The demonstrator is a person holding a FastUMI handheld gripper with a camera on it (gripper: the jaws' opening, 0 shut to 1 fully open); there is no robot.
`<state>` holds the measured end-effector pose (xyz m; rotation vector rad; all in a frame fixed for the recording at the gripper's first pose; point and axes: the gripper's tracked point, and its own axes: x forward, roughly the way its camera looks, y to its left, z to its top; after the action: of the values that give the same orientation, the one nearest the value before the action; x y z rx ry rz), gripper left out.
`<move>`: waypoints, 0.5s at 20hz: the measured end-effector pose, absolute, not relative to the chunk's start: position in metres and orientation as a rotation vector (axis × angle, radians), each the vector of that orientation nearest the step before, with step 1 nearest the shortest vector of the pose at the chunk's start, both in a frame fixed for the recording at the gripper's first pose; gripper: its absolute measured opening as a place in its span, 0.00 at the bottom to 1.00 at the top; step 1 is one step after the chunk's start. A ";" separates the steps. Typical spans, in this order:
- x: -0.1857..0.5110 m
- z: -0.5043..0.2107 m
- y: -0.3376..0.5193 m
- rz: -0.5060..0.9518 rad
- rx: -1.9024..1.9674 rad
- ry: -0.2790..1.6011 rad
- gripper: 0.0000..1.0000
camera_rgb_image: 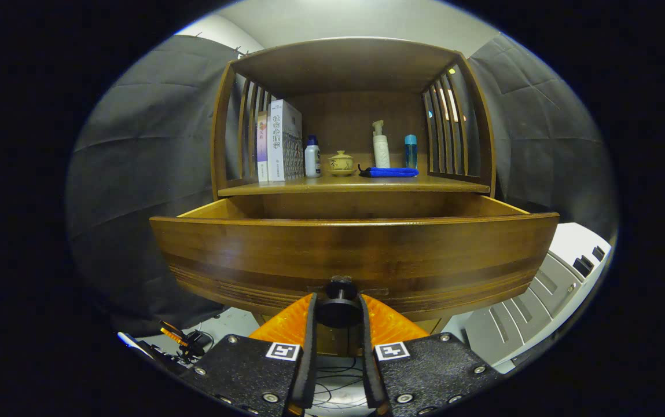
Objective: Pull open the drawer, take out the items inside it, and place them on the countertop above the cabinet.
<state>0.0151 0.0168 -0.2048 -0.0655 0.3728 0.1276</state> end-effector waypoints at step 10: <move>0.005 -0.196 0.025 0.195 -0.084 0.345 0.78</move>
<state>0.0048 0.0254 -0.1962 -0.0839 0.3451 0.1949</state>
